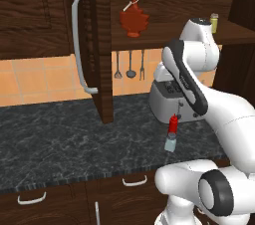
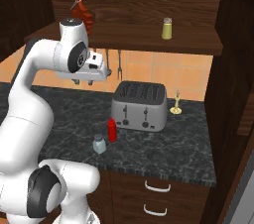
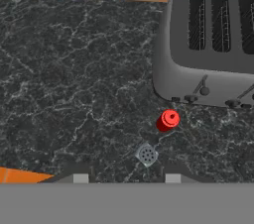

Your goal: Put the shaker and condiment bottle from the counter next to their counterparts in the cabinet.

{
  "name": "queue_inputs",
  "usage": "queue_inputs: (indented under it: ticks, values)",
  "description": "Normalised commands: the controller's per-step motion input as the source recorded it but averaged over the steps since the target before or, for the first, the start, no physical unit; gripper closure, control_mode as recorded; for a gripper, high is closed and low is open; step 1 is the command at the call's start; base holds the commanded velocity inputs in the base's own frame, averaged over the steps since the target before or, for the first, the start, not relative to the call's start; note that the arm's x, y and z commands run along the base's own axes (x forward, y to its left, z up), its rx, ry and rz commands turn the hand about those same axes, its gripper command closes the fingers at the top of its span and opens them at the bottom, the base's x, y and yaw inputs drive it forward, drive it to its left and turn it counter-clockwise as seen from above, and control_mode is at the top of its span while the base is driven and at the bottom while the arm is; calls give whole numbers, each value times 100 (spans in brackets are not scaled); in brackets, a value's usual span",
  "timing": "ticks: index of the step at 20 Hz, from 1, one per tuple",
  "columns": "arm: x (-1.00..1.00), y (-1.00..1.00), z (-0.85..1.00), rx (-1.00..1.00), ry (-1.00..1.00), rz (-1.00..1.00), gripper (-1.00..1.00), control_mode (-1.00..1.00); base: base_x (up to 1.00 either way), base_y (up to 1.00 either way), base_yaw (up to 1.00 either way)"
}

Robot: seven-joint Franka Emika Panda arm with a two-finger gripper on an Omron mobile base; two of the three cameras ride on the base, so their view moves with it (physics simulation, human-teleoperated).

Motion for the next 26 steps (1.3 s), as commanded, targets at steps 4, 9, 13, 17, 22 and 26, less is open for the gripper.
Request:
queue_inputs:
  ticks: [4, 9, 13, 17, 22, 26]
  values:
    - [0, -14, -6, 0, 0, 2, -100, -100, 0, 0, 0]
    - [-45, -29, -63, -4, 0, 11, -100, -100, 0, 0, 0]
    - [-8, 1, -10, -2, -2, 1, -100, -100, 0, 0, 0]
    - [-45, -34, -35, 0, -10, 0, -100, -100, 0, 0, 0]
    - [-45, -35, -39, 1, -9, 0, -100, -100, 0, 0, 0]
    - [-3, 0, -4, 0, 0, 0, -100, -100, 0, 0, 0]
